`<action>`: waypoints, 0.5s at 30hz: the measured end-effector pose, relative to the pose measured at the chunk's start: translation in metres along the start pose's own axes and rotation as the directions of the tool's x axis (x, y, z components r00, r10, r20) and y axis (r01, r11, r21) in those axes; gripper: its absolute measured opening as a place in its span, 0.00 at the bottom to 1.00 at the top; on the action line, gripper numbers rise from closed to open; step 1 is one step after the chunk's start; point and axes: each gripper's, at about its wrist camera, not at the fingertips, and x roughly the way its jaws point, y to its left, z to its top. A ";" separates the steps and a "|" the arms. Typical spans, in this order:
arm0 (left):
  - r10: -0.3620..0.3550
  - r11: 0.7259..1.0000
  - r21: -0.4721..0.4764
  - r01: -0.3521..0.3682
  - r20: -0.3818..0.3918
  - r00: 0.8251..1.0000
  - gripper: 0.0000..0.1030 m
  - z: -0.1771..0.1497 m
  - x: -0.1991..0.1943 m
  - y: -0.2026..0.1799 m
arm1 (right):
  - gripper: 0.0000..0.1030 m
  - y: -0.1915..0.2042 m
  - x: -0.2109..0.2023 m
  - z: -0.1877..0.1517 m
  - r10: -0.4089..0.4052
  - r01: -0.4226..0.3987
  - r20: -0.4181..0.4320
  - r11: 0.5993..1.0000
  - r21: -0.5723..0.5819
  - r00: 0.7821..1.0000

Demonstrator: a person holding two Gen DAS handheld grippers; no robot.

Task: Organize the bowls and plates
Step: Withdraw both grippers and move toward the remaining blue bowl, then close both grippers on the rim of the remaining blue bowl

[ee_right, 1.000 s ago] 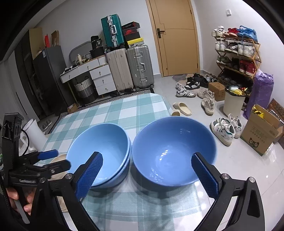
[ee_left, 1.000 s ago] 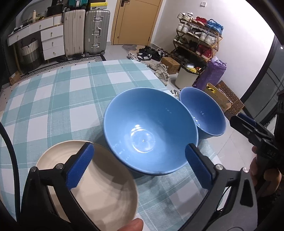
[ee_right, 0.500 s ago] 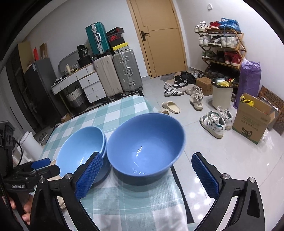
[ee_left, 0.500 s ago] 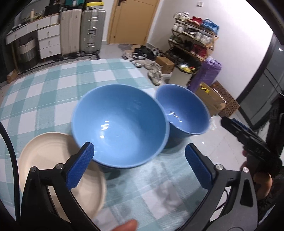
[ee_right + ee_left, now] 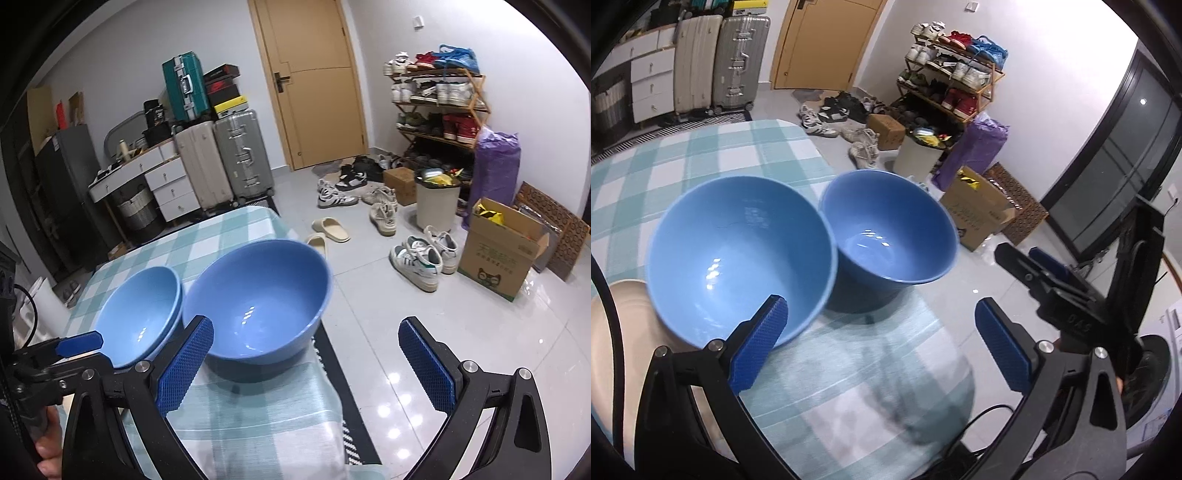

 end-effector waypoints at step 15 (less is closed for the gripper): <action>-0.082 0.991 -0.114 0.071 -0.103 0.991 0.52 0.001 0.058 -0.011 | 0.99 -0.027 0.019 0.002 0.021 -0.019 -0.024 0.998 0.053 0.999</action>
